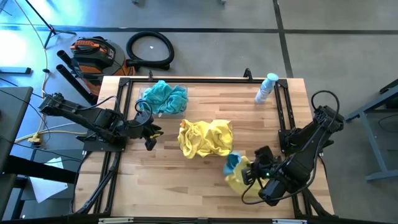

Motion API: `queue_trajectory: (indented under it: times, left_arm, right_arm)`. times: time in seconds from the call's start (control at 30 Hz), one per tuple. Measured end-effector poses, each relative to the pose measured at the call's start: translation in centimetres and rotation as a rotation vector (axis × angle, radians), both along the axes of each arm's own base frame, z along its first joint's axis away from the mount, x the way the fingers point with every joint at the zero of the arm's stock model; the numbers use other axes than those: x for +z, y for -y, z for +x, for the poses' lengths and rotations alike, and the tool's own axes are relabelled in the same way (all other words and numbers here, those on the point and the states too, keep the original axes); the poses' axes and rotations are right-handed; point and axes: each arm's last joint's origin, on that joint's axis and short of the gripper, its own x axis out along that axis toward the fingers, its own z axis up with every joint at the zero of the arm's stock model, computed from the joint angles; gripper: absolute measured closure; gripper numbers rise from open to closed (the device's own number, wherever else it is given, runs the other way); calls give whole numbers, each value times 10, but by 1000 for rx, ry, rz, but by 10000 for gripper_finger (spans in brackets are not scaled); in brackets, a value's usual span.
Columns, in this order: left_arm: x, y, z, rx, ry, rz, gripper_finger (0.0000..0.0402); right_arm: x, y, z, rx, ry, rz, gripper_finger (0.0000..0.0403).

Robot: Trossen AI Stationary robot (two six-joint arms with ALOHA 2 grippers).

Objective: Sort microfiber towel by color & place in baskets
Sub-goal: Put the yellow towel into the bottom transparent bin

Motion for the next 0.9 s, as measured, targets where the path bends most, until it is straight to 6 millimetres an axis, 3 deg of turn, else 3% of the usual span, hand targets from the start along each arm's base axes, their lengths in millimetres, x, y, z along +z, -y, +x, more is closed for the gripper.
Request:
queue_trajectory:
  times: [0.27, 0.47, 0.67, 0.9]
  left_arm:
    - [0, 0, 0, 7, 2, -7, 291]
    - [0, 0, 0, 9, 3, -7, 291]
    - [0, 0, 0, 10, 4, -7, 291]
    - [0, 0, 0, 10, 5, -8, 291]
  right_arm:
    - [-1, 6, 11, 26, 12, -77, 378]
    - [-12, 10, 25, 34, -40, -124, 390]
    - [-17, 12, 30, 15, -113, -52, 396]
    - [-18, 8, 23, -32, -152, 13, 349]
